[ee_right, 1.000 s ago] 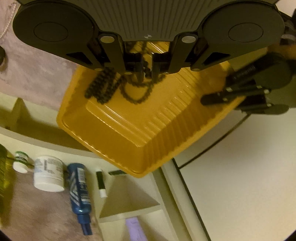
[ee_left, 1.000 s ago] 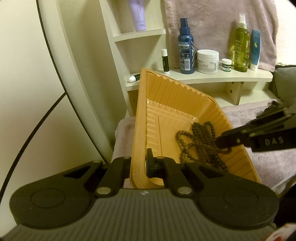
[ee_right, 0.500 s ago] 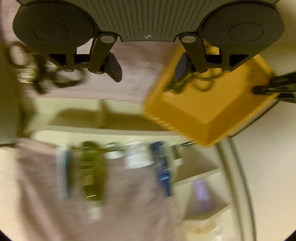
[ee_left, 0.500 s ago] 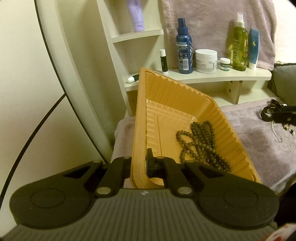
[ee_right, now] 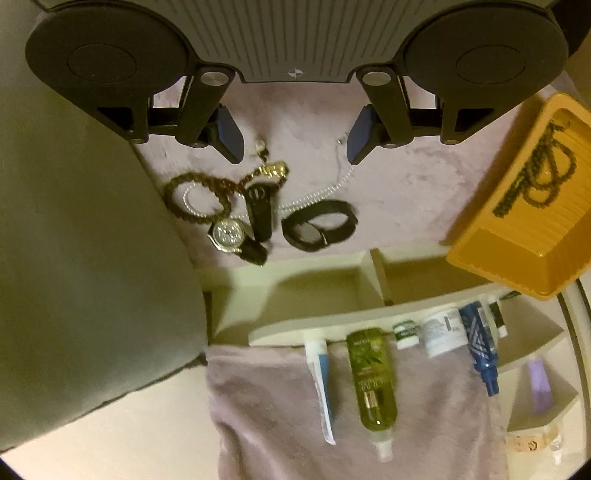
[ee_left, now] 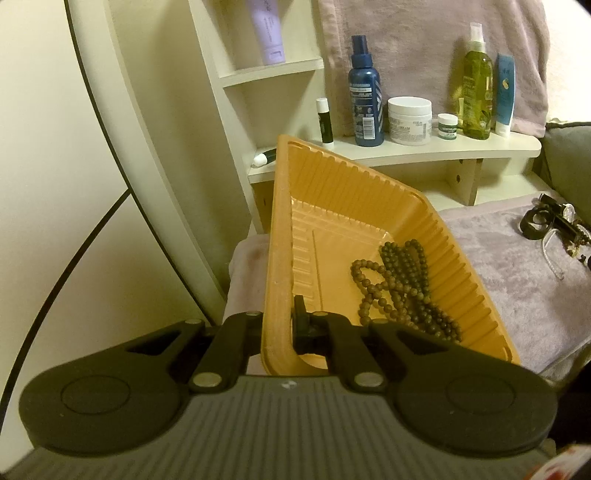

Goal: Organize jewelry
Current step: 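Grasp the bead strand with a white pearl using the right gripper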

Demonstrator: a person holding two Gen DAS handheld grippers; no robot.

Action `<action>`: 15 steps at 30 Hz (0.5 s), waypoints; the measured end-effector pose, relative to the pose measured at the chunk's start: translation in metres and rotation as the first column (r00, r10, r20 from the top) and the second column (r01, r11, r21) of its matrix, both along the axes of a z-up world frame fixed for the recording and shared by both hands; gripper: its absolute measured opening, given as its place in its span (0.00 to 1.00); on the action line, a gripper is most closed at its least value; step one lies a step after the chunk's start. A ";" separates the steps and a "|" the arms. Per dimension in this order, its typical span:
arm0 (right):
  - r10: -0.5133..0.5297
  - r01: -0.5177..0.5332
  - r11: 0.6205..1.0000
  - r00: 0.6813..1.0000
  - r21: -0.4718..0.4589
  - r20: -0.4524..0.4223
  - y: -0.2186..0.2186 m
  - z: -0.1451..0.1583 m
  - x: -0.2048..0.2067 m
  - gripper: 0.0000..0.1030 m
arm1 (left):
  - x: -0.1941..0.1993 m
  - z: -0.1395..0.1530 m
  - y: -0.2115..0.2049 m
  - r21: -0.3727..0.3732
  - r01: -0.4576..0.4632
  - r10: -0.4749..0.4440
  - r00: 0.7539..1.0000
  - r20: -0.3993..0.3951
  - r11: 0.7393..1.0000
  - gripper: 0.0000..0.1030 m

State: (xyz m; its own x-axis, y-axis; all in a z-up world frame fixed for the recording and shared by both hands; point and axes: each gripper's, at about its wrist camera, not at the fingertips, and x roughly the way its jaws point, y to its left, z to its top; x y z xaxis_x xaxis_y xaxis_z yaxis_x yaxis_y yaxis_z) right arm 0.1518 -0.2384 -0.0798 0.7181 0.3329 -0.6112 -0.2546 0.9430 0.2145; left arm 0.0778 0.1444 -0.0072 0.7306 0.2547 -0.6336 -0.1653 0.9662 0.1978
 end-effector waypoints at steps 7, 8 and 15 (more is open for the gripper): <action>0.070 -0.069 0.997 0.997 0.014 -0.028 0.023 -0.012 0.008 0.40 | 0.000 -0.001 -0.001 0.007 0.000 0.000 1.000 -0.002 1.000 0.04; 0.061 -0.061 0.998 0.998 0.006 -0.024 0.025 -0.013 0.009 0.36 | 0.001 -0.001 -0.001 0.007 0.000 0.000 1.000 -0.003 1.000 0.04; -0.071 0.071 0.991 0.997 -0.110 0.006 0.015 -0.019 0.016 0.32 | 0.001 0.001 -0.002 0.011 -0.002 0.002 1.000 -0.006 1.000 0.04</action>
